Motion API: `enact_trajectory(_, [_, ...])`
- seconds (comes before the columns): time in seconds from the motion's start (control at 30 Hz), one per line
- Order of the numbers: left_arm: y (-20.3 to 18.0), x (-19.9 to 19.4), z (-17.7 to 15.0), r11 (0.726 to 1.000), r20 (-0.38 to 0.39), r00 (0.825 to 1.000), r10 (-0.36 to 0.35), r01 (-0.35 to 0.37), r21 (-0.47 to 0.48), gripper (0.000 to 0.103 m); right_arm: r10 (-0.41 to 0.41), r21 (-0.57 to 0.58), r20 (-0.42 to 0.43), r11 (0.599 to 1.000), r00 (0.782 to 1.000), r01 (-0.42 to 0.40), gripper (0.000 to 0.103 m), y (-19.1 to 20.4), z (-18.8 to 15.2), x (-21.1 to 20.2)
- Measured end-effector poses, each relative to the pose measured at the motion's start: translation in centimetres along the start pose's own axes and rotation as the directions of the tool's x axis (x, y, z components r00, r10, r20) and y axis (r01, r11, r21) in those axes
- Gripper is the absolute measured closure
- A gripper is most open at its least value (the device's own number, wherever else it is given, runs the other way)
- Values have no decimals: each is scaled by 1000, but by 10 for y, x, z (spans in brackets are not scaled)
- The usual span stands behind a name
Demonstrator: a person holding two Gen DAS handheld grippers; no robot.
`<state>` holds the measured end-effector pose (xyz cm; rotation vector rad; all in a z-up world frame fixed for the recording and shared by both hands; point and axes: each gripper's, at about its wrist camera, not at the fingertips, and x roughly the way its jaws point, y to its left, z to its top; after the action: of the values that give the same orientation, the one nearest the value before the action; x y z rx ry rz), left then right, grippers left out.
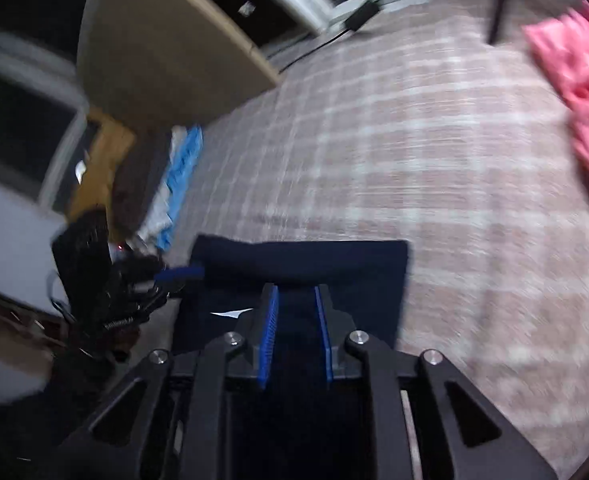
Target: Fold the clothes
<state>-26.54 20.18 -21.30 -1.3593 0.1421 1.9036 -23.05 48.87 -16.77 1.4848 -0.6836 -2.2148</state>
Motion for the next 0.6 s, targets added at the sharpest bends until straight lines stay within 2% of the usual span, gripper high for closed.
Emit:
enact_trajectory(0.07, [13,9,5,999,-2,1000,-6,6,-44,93,-81,-44,-31,996,996,80,84,6,3,23])
enact_trajectory(0.1, [19,7,6,998,7,1000,-15,15,-62,97,-135,-40,-52,990,990,133,93,2,4,29])
enact_trajectory(0.13, [25,1,6,997,19,1000,-6,8,-80,102,-130,-23,-53,991,990,129,95,-2,4,27])
enact_trajectory(0.17, [29,-8,4,994,42,999,-6,11,-110,102,-122,-5,-52,993,991,122,94,-5,4,25])
enact_trajectory(0.27, [34,-39,-2,986,132,991,-8,29,-161,94,-114,14,-1,993,993,114,91,-3,-2,0])
enact_trajectory(0.33, [30,-52,-1,990,171,985,0,24,-141,87,-69,28,43,997,997,68,81,-1,0,-12])
enact_trajectory(0.4, [28,-46,4,993,156,987,23,-4,-119,86,-102,15,50,995,994,101,60,2,6,-5])
enact_trajectory(0.5, [44,-26,-1,984,68,990,126,-116,-136,86,-155,-6,59,988,986,155,59,8,15,7])
enact_trajectory(0.53, [51,-18,-6,976,30,986,165,-159,-148,77,-205,2,26,979,978,205,59,3,16,14])
enact_trajectory(0.57, [56,-19,-11,970,20,983,180,-175,-167,73,-242,9,-10,970,970,242,64,-2,16,21])
enact_trajectory(0.6, [60,-25,-15,966,20,982,186,-179,-188,73,-251,11,-2,968,968,251,65,-1,13,13])
